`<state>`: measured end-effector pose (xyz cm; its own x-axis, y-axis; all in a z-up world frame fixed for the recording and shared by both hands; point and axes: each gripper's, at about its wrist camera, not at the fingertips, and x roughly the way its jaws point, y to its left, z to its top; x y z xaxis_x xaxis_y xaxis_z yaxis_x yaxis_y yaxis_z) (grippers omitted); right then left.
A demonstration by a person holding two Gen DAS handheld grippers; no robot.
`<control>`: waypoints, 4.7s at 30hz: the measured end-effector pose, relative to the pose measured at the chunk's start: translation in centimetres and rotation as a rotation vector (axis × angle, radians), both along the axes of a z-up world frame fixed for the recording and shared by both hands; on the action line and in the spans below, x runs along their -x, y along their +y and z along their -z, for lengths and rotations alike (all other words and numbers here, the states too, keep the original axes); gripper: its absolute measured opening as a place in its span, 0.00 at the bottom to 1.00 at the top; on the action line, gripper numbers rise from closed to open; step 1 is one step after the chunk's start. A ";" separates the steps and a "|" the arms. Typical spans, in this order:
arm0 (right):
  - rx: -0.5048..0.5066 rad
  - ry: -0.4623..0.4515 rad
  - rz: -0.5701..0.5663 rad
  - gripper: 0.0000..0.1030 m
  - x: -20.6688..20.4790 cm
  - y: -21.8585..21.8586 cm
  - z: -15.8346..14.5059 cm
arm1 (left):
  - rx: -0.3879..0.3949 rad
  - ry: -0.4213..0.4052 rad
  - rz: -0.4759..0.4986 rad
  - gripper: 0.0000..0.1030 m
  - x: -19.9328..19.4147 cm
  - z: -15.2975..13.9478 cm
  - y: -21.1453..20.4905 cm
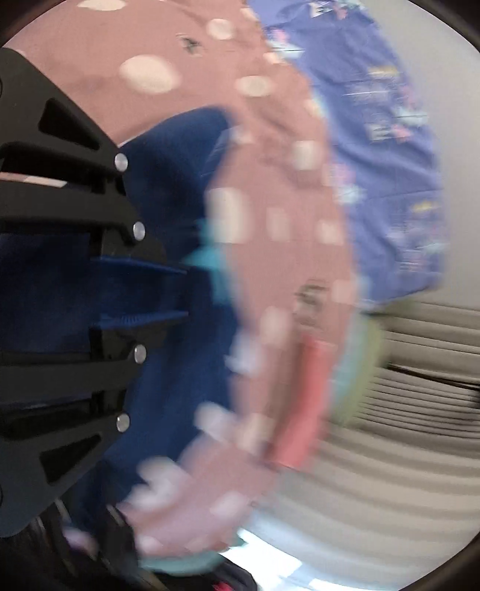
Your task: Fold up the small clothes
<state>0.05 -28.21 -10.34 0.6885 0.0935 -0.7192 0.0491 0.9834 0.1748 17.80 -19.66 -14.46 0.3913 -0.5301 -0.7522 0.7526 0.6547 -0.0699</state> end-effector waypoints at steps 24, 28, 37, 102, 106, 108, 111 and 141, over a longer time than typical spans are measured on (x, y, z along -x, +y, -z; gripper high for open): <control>0.051 0.065 0.076 0.25 -9.1 -4.5 0.4 | -0.009 -0.152 -0.029 0.21 2.6 1.2 -0.4; -0.055 -0.047 0.089 0.32 -3.0 -5.1 -3.3 | 0.051 -0.105 -0.017 0.36 3.5 -1.9 1.4; -0.076 0.055 0.026 0.34 3.4 -1.3 1.0 | 0.006 -0.155 0.100 0.65 10.8 -0.6 3.3; -0.636 0.035 0.410 0.98 3.6 -4.1 8.5 | 0.294 0.148 -0.233 0.88 -1.3 -0.2 8.1; -0.634 0.034 0.403 0.98 3.7 -4.1 8.6 | 0.278 0.249 -0.251 0.99 -5.6 3.0 6.6; -0.630 0.033 0.404 0.98 3.8 -4.0 8.6 | 0.308 0.298 -0.238 0.99 -7.1 4.1 5.9; -0.619 0.031 0.411 0.98 3.8 -3.8 8.5 | 0.327 0.322 -0.208 0.99 -8.5 5.0 5.0; -0.494 -0.115 0.442 0.70 5.2 -1.8 6.3 | 0.405 0.176 -0.105 0.62 -7.1 2.7 5.4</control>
<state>-5.20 -30.00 -16.64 0.8070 0.0845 -0.5845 0.3832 0.6781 0.6271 24.90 -14.23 -17.19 0.3435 -0.7596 -0.5522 0.6374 0.6204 -0.4569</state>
